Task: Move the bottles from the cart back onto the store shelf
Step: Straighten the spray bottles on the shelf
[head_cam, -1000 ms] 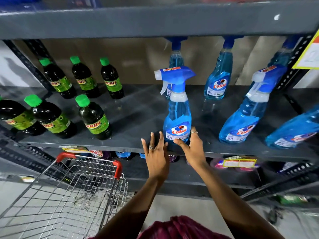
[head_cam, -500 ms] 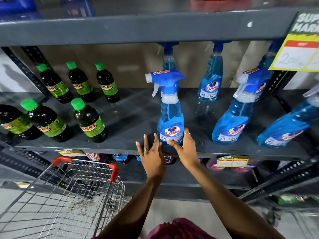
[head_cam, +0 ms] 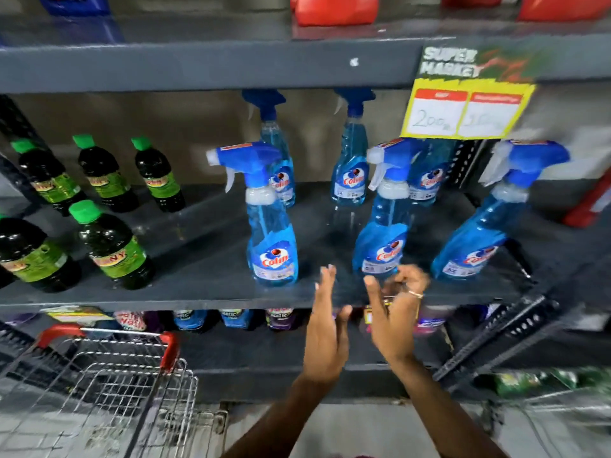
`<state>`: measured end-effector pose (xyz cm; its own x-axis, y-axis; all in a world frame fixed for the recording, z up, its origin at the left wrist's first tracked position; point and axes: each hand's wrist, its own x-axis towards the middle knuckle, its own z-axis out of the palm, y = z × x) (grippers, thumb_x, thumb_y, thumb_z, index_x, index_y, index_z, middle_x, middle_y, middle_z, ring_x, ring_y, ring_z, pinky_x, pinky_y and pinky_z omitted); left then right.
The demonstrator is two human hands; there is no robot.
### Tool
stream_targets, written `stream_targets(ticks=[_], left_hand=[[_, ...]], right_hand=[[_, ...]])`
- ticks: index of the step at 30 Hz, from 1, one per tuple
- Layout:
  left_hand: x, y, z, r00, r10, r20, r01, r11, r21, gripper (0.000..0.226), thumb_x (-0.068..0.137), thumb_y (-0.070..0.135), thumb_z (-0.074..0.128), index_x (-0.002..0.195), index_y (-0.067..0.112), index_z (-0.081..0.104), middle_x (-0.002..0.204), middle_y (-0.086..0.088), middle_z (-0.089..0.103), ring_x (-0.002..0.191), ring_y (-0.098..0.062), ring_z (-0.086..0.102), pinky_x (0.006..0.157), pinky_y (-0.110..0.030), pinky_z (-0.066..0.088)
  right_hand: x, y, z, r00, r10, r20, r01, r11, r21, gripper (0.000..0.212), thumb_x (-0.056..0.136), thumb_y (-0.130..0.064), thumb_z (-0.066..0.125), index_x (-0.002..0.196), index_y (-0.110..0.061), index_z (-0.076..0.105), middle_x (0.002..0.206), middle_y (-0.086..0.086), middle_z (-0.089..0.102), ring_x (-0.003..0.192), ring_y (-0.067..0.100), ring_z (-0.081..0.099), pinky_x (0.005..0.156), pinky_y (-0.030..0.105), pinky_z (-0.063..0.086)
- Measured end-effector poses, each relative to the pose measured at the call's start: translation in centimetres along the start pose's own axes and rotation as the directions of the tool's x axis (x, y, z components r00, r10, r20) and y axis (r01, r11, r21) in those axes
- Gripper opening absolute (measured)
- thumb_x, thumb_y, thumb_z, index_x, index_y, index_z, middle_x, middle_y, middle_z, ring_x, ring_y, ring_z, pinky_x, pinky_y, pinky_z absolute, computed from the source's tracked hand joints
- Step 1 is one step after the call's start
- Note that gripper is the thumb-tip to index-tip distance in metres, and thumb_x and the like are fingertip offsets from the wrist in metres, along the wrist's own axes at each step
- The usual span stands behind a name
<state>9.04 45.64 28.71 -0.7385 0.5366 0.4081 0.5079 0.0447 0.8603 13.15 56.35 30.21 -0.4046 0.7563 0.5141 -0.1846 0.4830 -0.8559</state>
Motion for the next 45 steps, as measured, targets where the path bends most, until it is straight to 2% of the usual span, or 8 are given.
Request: stream_targets(ticks=[3, 6, 9, 14, 19, 30, 35, 45], left_hand=[[1.9, -0.9, 3.1, 1.0, -0.006, 0.026, -0.001, 0.97, 0.242, 0.057, 0.1, 0.03, 0.035, 0.151, 0.023, 0.01, 0.16, 0.007, 0.01, 0.149, -0.014, 0.004, 0.121, -0.027, 0.005], [3.5, -1.7, 4.5, 0.995, -0.086, -0.041, 0.095, 0.892, 0.443, 0.05, 0.1, 0.017, 0.035, 0.147, 0.005, 0.026, 0.155, -0.01, 0.033, 0.148, -0.025, 0.02, 0.123, -0.036, -0.004], [4.0, -1.7, 5.2, 0.981, -0.112, -0.156, 0.175, 0.854, 0.49, 0.046, 0.097, 0.017, 0.035, 0.14, 0.003, 0.041, 0.143, -0.012, 0.052, 0.143, -0.029, 0.031, 0.119, -0.037, -0.008], [4.1, -1.9, 6.0, 0.962, -0.139, -0.236, 0.24, 0.842, 0.484, 0.043, 0.098, 0.025, 0.039, 0.14, 0.013, 0.044, 0.141, -0.009, 0.054, 0.145, -0.024, 0.028, 0.115, -0.025, -0.019], [4.2, -1.8, 6.4, 0.952, -0.167, -0.255, 0.275, 0.833, 0.48, 0.043, 0.099, 0.023, 0.044, 0.141, 0.015, 0.043, 0.141, -0.01, 0.054, 0.147, -0.021, 0.023, 0.118, -0.031, -0.012], [3.8, -2.3, 5.3, 0.98, -0.132, -0.15, 0.194, 0.8, 0.568, 0.044, 0.101, 0.021, 0.036, 0.144, 0.011, 0.038, 0.142, -0.012, 0.052, 0.147, -0.02, 0.023, 0.121, -0.033, 0.002], [3.8, -2.2, 5.0, 0.987, -0.118, -0.113, 0.162, 0.801, 0.576, 0.044, 0.1, 0.02, 0.035, 0.143, 0.009, 0.038, 0.144, -0.015, 0.05, 0.146, -0.022, 0.024, 0.119, -0.034, 0.003], [3.9, -2.3, 5.4, 0.974, -0.16, -0.163, 0.226, 0.782, 0.582, 0.044, 0.102, 0.025, 0.033, 0.143, 0.013, 0.039, 0.14, -0.012, 0.055, 0.147, -0.019, 0.023, 0.122, -0.035, 0.003]], right_hand=[[3.8, 1.6, -3.4, 0.997, 0.065, -0.038, -0.068, 0.994, -0.089, 0.064, 0.079, -0.046, 0.068, 0.129, -0.023, 0.035, 0.121, -0.005, 0.041, 0.108, 0.015, 0.048, 0.094, 0.028, 0.043], [6.6, 3.0, -4.3, 0.938, 0.226, 0.263, -0.188, 0.969, -0.163, 0.081, 0.077, -0.028, 0.075, 0.141, -0.008, 0.027, 0.14, 0.015, 0.041, 0.131, 0.025, 0.042, 0.113, 0.041, 0.034], [7.3, 3.7, -3.1, 0.84, 0.315, 0.442, -0.256, 0.948, -0.189, 0.065, 0.079, -0.017, 0.073, 0.132, -0.009, 0.035, 0.132, 0.014, 0.053, 0.124, 0.029, 0.052, 0.107, 0.04, 0.041], [6.5, 4.0, -2.6, 0.847, 0.352, 0.399, -0.298, 0.935, -0.192, 0.052, 0.079, -0.017, 0.074, 0.121, -0.007, 0.045, 0.12, 0.012, 0.062, 0.111, 0.024, 0.059, 0.095, 0.034, 0.047], [6.6, 3.7, -2.7, 0.851, 0.336, 0.403, -0.265, 0.938, -0.222, 0.047, 0.079, -0.014, 0.073, 0.117, -0.003, 0.047, 0.117, 0.012, 0.062, 0.102, 0.016, 0.056, 0.078, 0.006, 0.041], [6.5, 3.6, -3.2, 0.83, 0.355, 0.43, -0.289, 0.933, -0.212, 0.053, 0.08, -0.014, 0.073, 0.123, -0.003, 0.044, 0.119, 0.009, 0.06, 0.104, 0.014, 0.056, 0.084, 0.015, 0.044], [6.4, 3.8, -3.1, 0.833, 0.355, 0.423, -0.288, 0.933, -0.217, 0.051, 0.08, -0.014, 0.073, 0.121, -0.004, 0.045, 0.11, 0.001, 0.057, 0.101, 0.012, 0.055, 0.071, -0.004, 0.041], [6.3, 3.8, -2.9, 0.836, 0.367, 0.409, -0.298, 0.928, -0.224, 0.053, 0.079, -0.015, 0.073, 0.123, -0.005, 0.044, 0.11, -0.002, 0.054, 0.101, 0.009, 0.052, 0.067, -0.007, 0.039]])
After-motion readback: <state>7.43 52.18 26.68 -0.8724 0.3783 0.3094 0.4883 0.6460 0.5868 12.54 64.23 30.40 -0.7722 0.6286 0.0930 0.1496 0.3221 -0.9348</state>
